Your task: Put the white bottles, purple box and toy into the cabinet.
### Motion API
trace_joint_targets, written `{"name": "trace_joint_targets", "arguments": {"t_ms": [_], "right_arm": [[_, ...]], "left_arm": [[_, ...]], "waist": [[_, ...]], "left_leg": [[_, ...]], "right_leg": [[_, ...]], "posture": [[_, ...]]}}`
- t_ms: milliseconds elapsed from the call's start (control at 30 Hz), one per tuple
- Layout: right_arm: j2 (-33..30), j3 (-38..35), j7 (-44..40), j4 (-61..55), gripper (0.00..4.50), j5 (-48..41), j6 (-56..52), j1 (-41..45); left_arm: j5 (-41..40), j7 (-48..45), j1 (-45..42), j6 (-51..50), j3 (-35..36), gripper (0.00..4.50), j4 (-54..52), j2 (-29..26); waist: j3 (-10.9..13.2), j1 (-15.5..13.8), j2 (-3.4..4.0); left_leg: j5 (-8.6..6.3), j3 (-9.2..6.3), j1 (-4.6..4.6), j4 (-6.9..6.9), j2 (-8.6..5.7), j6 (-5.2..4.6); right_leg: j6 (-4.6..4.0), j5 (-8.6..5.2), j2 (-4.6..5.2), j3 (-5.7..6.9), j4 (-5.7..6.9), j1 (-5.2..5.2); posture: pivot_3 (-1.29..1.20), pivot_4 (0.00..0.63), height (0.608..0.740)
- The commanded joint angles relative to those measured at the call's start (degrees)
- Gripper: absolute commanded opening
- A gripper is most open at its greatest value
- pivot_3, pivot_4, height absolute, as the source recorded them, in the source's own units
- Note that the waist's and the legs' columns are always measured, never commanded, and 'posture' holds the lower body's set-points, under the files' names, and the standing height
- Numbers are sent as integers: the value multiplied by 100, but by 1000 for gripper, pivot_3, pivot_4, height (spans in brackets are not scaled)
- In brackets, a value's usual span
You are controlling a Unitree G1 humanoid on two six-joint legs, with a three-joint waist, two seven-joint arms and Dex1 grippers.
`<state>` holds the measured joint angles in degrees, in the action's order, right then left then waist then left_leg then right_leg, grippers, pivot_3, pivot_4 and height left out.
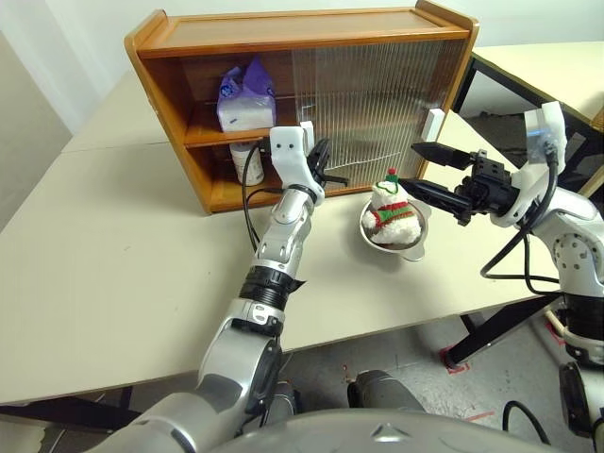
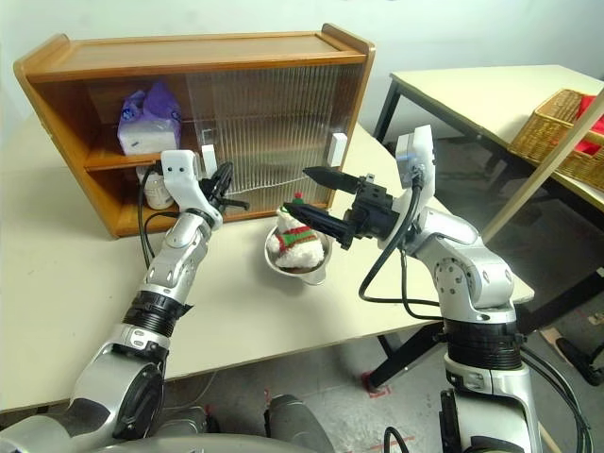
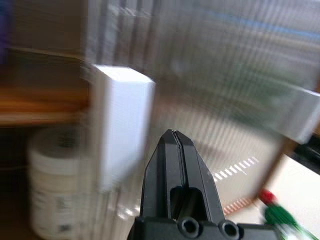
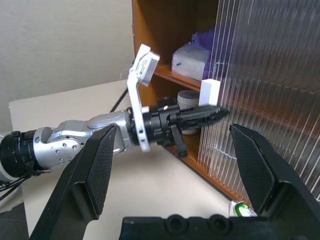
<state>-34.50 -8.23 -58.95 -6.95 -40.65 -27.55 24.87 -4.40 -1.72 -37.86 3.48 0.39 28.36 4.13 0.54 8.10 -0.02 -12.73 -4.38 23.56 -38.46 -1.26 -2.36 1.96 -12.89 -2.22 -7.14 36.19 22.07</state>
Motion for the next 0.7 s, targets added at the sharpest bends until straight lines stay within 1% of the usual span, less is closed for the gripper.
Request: {"name": "trace_joint_targets", "arguments": {"t_ms": [33, 167, 400, 567, 633, 700], "right_arm": [[-53, -32, -12, -84, 4500, -41, -68, 39], [-58, -27, -34, -60, 4500, -34, -62, 52], [-46, -4, -96, 33, 4500, -6, -29, 95], [-3, 39, -137, 105, 4500, 16, -12, 143], [13, 57, -156, 140, 4500, 28, -1, 169], [30, 74, -178, 170, 4500, 38, 6, 192]], "left_arm": [[182, 535, -104, 175, 203, 26, 192, -43], [267, 938, -98, 327, 330, 26, 84, -81], [294, 1361, 182, 283, 502, 26, -484, -178], [242, 1443, 425, 77, 656, 26, -908, -328], [231, 1413, 501, 4, 668, 26, -1064, -354], [209, 1385, 586, -80, 674, 26, -1214, -356]], "waist": [[0, 9, 0], [1, 65, -1], [6, 206, -4], [7, 229, -3], [8, 214, -2], [8, 197, -2]], "left_leg": [[0, 1, 0, 0, -5, -1], [0, 11, 0, 0, -15, -6], [4, 12, -15, 0, -44, -11], [-22, 8, -40, 2, -45, 33], [-42, 4, -42, 2, -44, 67], [-44, 3, -44, 1, -41, 70]], "right_leg": [[4, -1, 0, 2, 0, -1], [15, -1, 3, 2, 0, 0], [23, 6, 0, 4, 1, -11], [22, 5, -3, 4, 1, -34], [22, 5, -1, 3, 1, -37], [22, 5, 3, 1, 1, -40]], "posture": [[-212, 0, 740], [-210, 0, 740], [-190, 0, 740], [-177, 0, 740], [-170, 0, 740], [-165, 0, 740]]}}
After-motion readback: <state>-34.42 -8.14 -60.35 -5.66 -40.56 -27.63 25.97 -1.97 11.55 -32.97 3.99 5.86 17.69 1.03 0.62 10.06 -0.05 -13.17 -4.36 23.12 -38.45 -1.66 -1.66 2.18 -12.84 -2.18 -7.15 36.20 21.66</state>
